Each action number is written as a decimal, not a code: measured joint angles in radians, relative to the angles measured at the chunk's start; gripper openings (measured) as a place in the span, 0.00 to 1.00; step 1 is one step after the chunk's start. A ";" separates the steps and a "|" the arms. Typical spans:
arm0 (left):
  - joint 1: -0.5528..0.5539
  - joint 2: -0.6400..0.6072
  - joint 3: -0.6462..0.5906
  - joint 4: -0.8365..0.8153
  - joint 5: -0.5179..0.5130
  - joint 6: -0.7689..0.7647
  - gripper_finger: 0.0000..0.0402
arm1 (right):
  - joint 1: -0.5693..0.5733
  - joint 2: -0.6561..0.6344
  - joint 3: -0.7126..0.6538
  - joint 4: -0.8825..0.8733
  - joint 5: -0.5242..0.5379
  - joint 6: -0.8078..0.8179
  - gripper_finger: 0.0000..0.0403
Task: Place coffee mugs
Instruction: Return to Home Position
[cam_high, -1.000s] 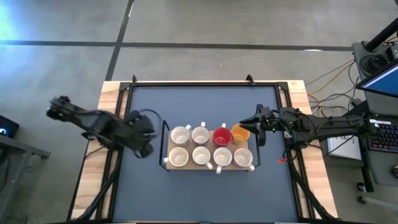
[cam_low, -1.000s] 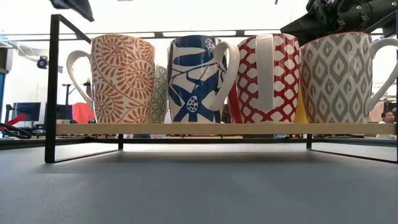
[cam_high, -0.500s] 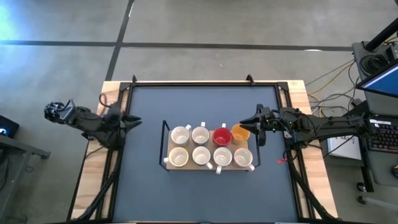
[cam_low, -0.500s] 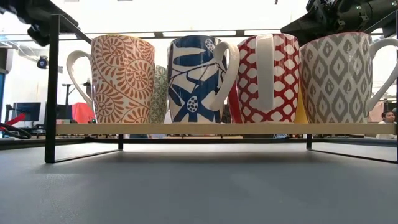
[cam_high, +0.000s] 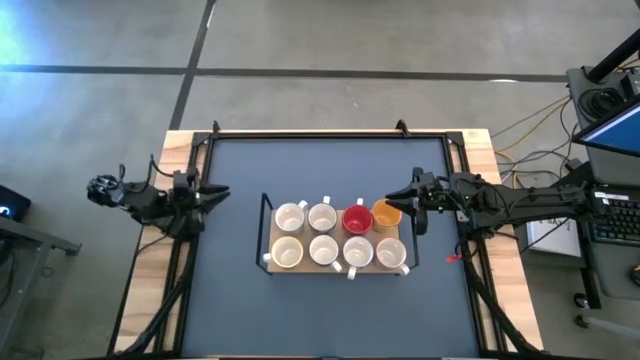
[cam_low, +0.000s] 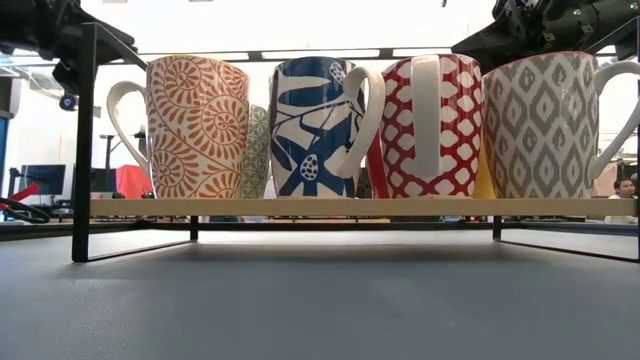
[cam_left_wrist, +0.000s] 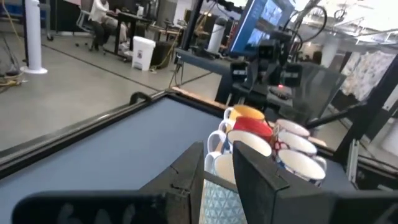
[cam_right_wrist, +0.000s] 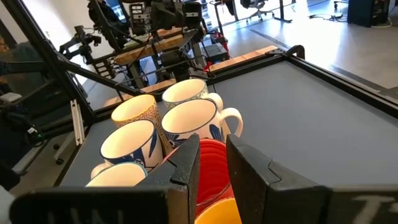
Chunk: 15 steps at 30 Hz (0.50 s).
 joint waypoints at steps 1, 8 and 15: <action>0.000 0.000 -0.016 0.018 0.000 0.004 0.17 | 0.000 0.000 0.000 0.001 0.000 0.000 0.17; 0.002 -0.017 -0.108 0.191 -0.001 0.022 0.17 | 0.000 0.000 0.000 0.001 0.000 0.000 0.17; 0.002 -0.017 -0.205 0.377 0.010 0.023 0.17 | 0.000 0.000 0.000 0.001 0.000 0.000 0.17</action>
